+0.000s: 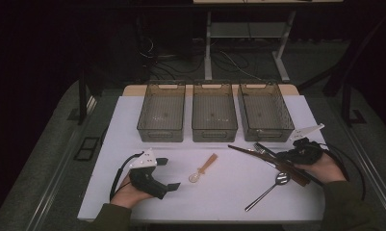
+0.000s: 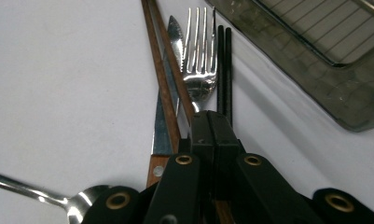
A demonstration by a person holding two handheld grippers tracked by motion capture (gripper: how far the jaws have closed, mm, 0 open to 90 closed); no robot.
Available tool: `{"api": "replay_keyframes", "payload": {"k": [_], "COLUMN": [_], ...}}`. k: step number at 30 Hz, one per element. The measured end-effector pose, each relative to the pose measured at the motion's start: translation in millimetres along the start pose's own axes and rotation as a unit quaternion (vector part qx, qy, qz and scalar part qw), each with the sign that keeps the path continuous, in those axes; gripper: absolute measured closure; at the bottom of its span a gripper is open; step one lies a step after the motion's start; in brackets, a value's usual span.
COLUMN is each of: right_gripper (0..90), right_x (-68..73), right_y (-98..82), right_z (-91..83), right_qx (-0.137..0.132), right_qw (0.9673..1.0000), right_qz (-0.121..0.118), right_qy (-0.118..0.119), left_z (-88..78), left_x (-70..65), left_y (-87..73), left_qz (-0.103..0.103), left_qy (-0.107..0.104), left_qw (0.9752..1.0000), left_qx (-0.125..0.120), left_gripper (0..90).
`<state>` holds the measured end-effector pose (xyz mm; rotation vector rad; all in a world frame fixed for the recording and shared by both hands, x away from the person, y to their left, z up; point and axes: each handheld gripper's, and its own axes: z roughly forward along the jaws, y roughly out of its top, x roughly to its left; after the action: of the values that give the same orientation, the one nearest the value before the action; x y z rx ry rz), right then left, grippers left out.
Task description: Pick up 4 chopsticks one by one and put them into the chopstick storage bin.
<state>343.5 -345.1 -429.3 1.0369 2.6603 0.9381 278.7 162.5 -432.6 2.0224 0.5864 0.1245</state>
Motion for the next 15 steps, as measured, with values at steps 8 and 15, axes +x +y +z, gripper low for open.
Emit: {"api": "replay_keyframes", "payload": {"k": [8,15], "right_gripper": [89.6,89.6], "right_x": [5.1,9.9], "right_y": [-2.9,-4.2], "right_z": [-1.1,-2.6], "right_qx": [0.007,0.007], "right_qw": [0.9999,0.9997], "right_qz": [-0.007,-0.013], "right_qy": [0.01,0.018], "left_z": [-0.2,-0.1], "left_x": [0.1,-0.2], "left_y": [0.0,0.1], "left_qz": [0.0,0.0], "left_qy": [0.0,0.0], "left_qw": [1.0,1.0], "left_qx": [-0.001,0.0], "left_gripper": [0.0,0.0]}}
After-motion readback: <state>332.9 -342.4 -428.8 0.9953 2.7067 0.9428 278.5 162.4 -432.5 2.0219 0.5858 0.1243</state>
